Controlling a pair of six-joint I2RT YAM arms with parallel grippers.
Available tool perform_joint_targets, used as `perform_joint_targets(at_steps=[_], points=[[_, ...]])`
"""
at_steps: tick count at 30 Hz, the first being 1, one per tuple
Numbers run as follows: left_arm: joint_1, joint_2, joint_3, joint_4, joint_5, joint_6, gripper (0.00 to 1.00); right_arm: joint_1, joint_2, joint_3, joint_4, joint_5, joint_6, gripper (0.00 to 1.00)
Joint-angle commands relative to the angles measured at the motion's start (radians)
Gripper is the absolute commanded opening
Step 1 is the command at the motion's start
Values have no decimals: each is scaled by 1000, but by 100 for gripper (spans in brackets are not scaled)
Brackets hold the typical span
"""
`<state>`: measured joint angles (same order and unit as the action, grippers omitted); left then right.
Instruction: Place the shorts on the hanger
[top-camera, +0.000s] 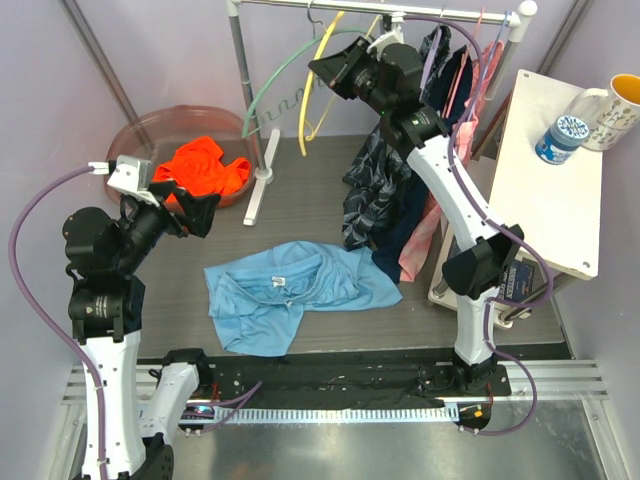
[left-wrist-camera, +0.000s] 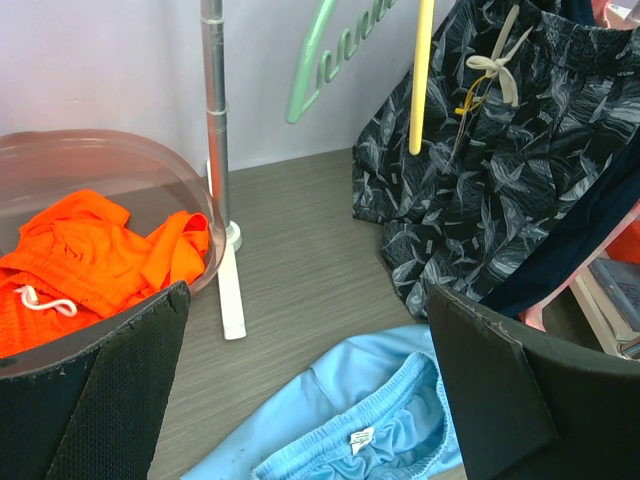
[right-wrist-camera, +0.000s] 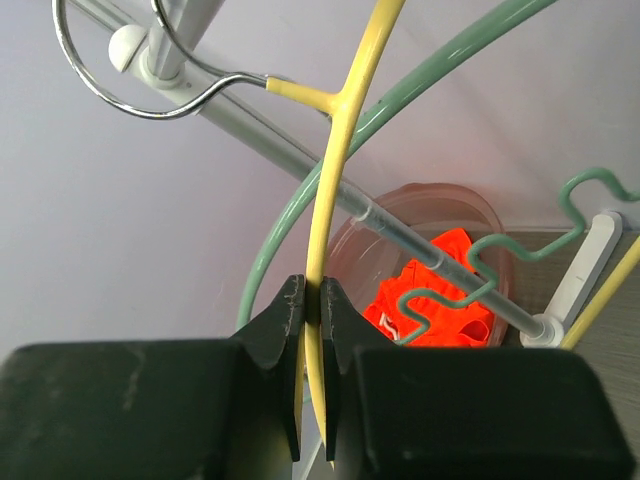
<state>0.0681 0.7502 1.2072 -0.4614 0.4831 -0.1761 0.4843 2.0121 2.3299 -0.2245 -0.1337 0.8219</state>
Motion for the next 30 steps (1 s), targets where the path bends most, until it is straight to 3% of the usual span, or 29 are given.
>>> perform_joint_targets(at_steps=[1,13,24,30], points=[[6,-5,-3,46,18,-8,100,-1,-104,-46,178,-26,-15,1],[7,-9,-12,53,35,-22,100,4,-262,-348,355,-38,-17,1],[7,-28,-29,49,45,-14,100,31,-349,-454,363,-116,-17,1],[7,-52,-38,-6,60,18,100,83,-482,-641,335,-158,-24,1]])
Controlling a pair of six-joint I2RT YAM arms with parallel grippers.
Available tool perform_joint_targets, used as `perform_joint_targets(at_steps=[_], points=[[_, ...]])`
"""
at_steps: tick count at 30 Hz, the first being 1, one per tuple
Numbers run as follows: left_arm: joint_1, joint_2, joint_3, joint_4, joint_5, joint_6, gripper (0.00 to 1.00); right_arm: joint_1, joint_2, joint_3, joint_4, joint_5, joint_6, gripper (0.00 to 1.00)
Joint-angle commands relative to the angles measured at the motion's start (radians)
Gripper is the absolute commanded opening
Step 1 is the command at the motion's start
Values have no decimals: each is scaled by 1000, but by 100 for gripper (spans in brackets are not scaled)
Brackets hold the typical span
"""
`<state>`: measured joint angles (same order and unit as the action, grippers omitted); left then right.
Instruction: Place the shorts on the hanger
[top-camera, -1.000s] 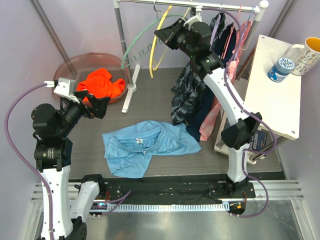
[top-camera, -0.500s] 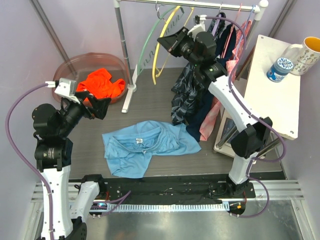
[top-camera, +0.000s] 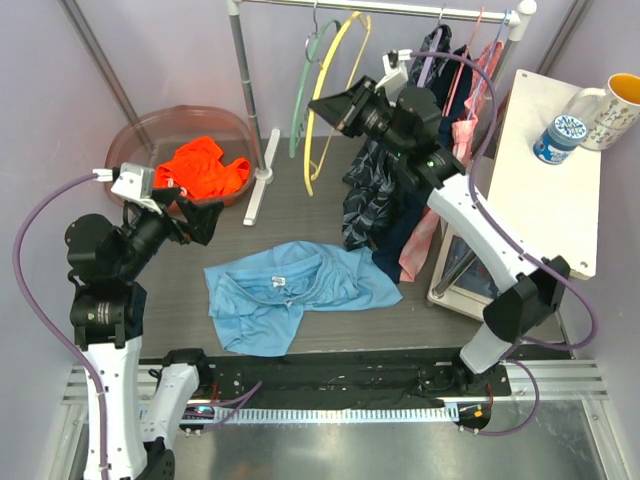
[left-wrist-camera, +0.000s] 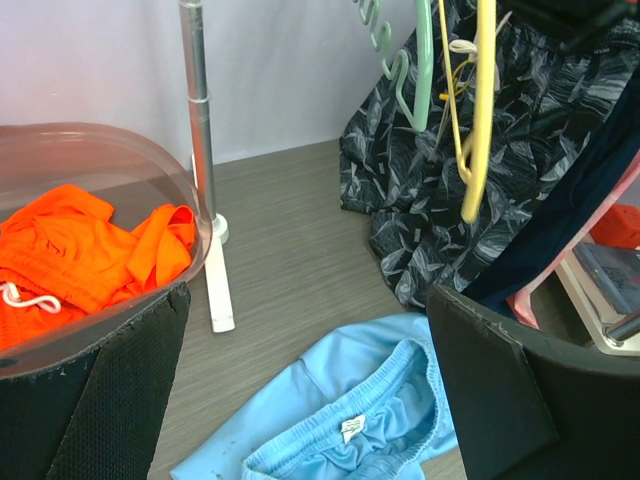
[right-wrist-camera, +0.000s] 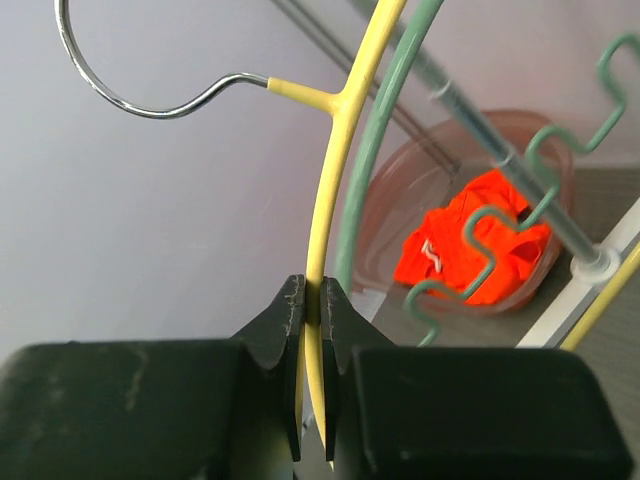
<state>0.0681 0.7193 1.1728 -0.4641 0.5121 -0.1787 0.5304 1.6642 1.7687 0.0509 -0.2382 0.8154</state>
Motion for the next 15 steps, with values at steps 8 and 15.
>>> perform_joint_targets(at_steps=[8,15], points=[[6,-124,-62,-50,98,79,100,80,-444,-397,-9,-116,-146,1],[6,-268,-157,-97,239,139,100,129,-664,-610,-112,-239,-277,1]])
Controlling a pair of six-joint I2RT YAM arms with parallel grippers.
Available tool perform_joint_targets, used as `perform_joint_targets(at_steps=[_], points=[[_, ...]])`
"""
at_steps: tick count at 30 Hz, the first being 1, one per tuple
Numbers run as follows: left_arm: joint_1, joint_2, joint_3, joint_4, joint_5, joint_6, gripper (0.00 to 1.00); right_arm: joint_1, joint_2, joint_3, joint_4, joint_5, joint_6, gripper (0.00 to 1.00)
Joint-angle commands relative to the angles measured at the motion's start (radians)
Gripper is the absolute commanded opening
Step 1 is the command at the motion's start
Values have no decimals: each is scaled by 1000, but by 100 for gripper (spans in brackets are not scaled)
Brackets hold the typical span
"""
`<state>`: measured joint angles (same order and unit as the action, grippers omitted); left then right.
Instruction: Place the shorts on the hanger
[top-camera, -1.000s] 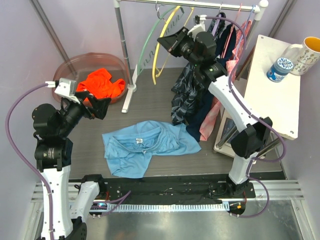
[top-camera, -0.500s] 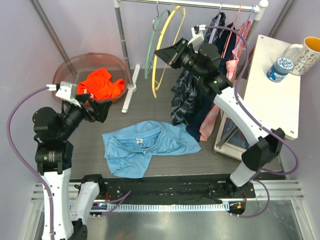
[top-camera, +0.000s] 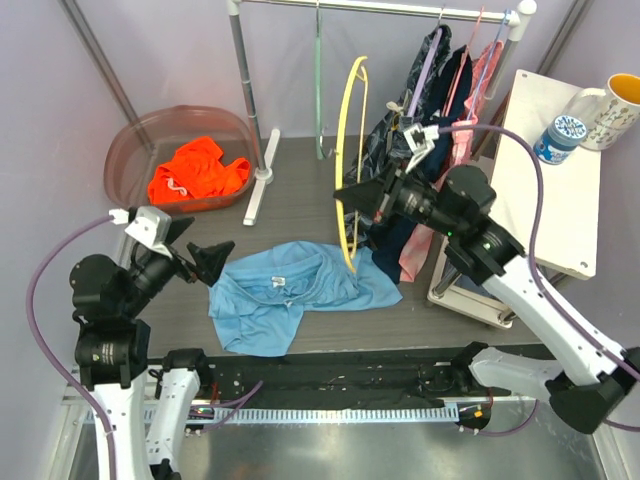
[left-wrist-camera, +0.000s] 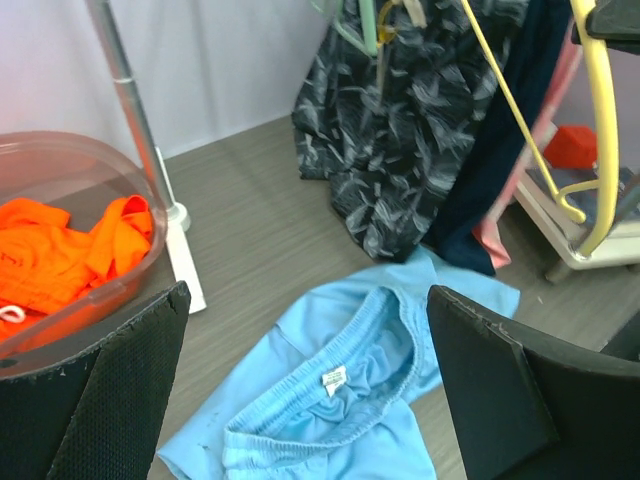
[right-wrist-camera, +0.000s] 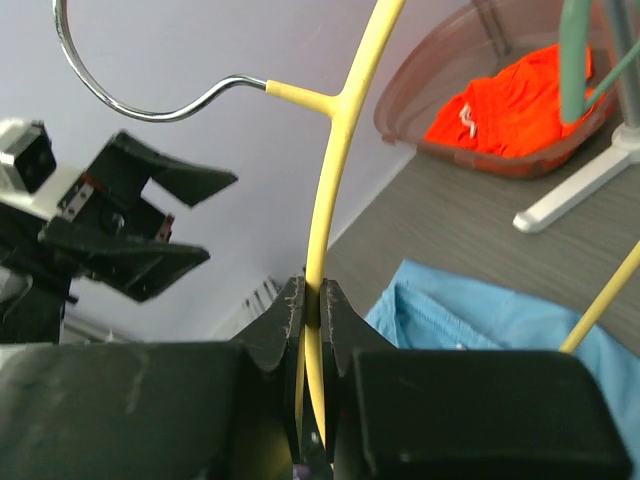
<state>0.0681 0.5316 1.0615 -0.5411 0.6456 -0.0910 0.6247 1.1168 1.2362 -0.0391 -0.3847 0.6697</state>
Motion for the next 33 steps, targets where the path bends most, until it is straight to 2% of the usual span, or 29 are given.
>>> perform_joint_targets(at_steps=[1,7,8,12,17,20,22,25,26,32,33], points=[[7,-100,-72,-19,130,72,100,49,-139,-117,-31,-117,-153,1],[6,-199,-104,-98,176,195,100,63,-288,-216,-186,-258,-324,1],[7,-197,-86,-176,210,255,100,63,-304,-228,-238,-279,-346,1],[7,-150,-49,-317,241,341,100,64,-393,-276,-381,-307,-436,1],[6,-191,-89,-310,273,392,100,64,-482,-357,-443,-359,-536,1],[7,-217,-127,-272,284,440,100,64,-457,-379,-417,-423,-532,1],[7,-214,-138,-270,270,543,100,70,-428,-394,-389,-466,-500,1],[7,-188,-149,-232,246,609,100,95,-355,-405,-311,-506,-446,1],[6,-168,-149,-230,264,679,100,124,-329,-403,-273,-505,-438,1],[6,-72,-124,-247,371,875,100,227,-177,-386,-200,-528,-420,1],[7,-44,-121,-264,393,952,100,240,-163,-385,-194,-540,-418,1]])
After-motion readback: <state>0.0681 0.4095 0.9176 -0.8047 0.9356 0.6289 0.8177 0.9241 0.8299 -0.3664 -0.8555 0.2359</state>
